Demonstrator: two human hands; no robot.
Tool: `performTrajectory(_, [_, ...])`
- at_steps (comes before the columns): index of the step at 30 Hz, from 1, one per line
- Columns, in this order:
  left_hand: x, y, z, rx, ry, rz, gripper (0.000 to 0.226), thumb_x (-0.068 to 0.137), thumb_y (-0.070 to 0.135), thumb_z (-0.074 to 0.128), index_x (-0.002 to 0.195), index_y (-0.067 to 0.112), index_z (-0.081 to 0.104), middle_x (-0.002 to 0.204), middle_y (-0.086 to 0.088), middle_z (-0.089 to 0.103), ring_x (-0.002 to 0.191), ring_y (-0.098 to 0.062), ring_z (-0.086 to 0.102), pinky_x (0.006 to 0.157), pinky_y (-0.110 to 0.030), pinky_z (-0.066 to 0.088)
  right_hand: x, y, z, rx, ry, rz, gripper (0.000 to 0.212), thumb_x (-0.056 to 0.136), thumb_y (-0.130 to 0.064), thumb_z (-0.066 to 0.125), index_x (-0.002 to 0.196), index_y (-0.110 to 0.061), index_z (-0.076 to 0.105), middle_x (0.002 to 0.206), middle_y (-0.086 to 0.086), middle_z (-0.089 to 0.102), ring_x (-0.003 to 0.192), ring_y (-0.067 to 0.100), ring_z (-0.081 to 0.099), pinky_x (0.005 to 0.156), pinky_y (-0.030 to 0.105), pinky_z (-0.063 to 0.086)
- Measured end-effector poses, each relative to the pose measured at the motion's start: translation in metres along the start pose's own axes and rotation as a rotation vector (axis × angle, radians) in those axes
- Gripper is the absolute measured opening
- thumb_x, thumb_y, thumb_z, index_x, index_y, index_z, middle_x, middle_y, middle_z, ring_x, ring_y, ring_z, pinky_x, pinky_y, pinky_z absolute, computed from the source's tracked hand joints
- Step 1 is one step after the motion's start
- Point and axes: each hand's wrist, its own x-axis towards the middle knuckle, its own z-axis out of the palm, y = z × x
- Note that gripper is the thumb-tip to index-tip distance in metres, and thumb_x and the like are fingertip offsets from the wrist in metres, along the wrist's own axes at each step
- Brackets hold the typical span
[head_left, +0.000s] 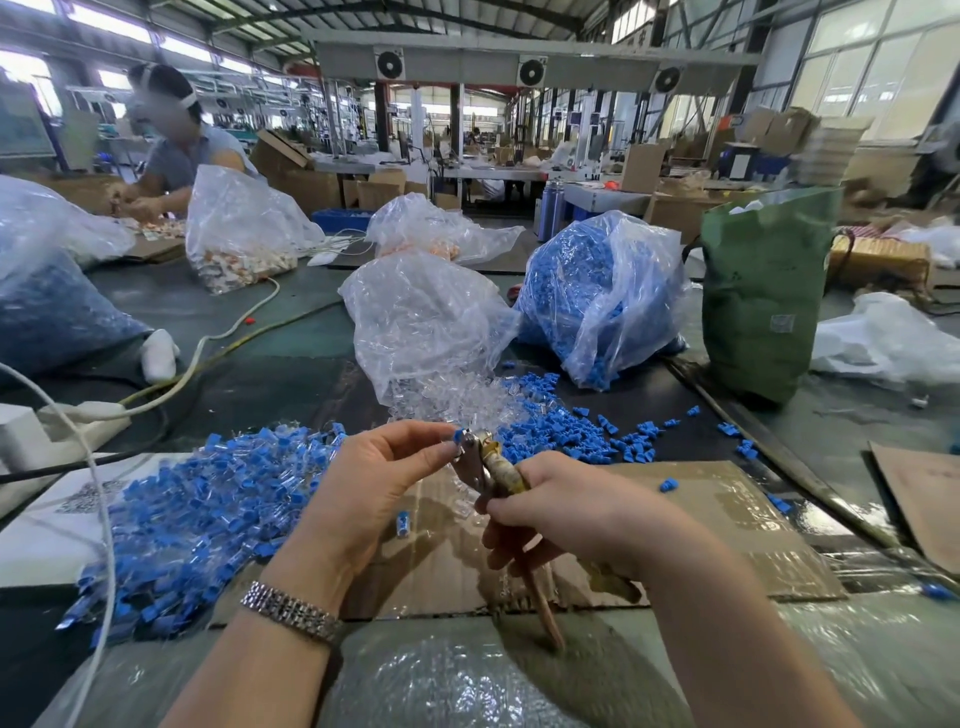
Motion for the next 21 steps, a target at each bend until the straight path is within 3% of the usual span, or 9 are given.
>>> performTrajectory(6, [0.001,-0.003,0.002,0.066,0.046,0.052,0.020,0.072,0.024,0.078,0.091,0.021,0.081,0.096,-0.001,0.080,0.097,-0.012,0.074,0.085,-0.020,0.057,0.007,0.006,0.012,-0.056,0.085,0.002,0.038,0.103,-0.039,0.053,0.093,-0.004,0.063,0.070,0.005,0.066,0.064,0.022,0.067,0.081,0.050,0.061])
performTrajectory(11, [0.002,-0.007,0.003,0.138,0.050,0.075,0.016,0.079,0.018,0.077,0.088,0.030,0.082,0.095,0.005,0.080,0.095,-0.007,0.074,0.081,-0.013,0.055,0.016,0.010,0.023,-0.047,0.185,0.043,0.040,0.100,-0.046,0.055,0.081,-0.012,0.061,0.056,-0.003,0.057,0.048,0.016,0.056,0.056,0.031,0.052])
performTrajectory(15, [0.002,-0.006,0.003,0.167,0.038,0.066,0.016,0.078,0.026,0.077,0.092,0.031,0.081,0.096,0.006,0.079,0.096,-0.006,0.073,0.082,-0.020,0.057,0.011,0.010,0.016,-0.002,0.134,0.040,0.048,0.101,-0.050,0.051,0.091,-0.006,0.066,0.062,-0.001,0.066,0.058,0.018,0.067,0.070,0.039,0.060])
performTrajectory(17, [0.003,-0.008,0.001,0.239,0.118,0.081,0.011,0.084,0.020,0.079,0.092,0.028,0.079,0.093,0.008,0.078,0.092,-0.005,0.073,0.080,-0.020,0.055,0.007,0.010,0.005,0.006,0.168,0.058,0.051,0.100,-0.050,0.053,0.097,-0.001,0.066,0.069,0.004,0.069,0.062,0.021,0.070,0.075,0.045,0.063])
performTrajectory(19, [0.004,-0.010,-0.004,0.417,0.308,0.105,0.014,0.088,0.015,0.078,0.090,0.028,0.075,0.087,0.007,0.076,0.085,-0.005,0.070,0.076,-0.019,0.055,0.007,0.015,-0.008,-0.106,0.284,0.092,0.046,0.098,-0.052,0.055,0.090,-0.008,0.063,0.073,0.004,0.066,0.063,0.021,0.064,0.068,0.043,0.059])
performTrajectory(21, [0.005,-0.010,-0.008,0.721,0.501,0.106,0.017,0.088,0.012,0.073,0.095,0.027,0.070,0.095,0.007,0.068,0.091,-0.011,0.063,0.086,-0.035,0.054,0.008,0.024,-0.023,-0.343,0.425,0.161,0.040,0.097,-0.054,0.056,0.081,-0.018,0.055,0.076,0.000,0.062,0.066,0.017,0.058,0.059,0.033,0.045])
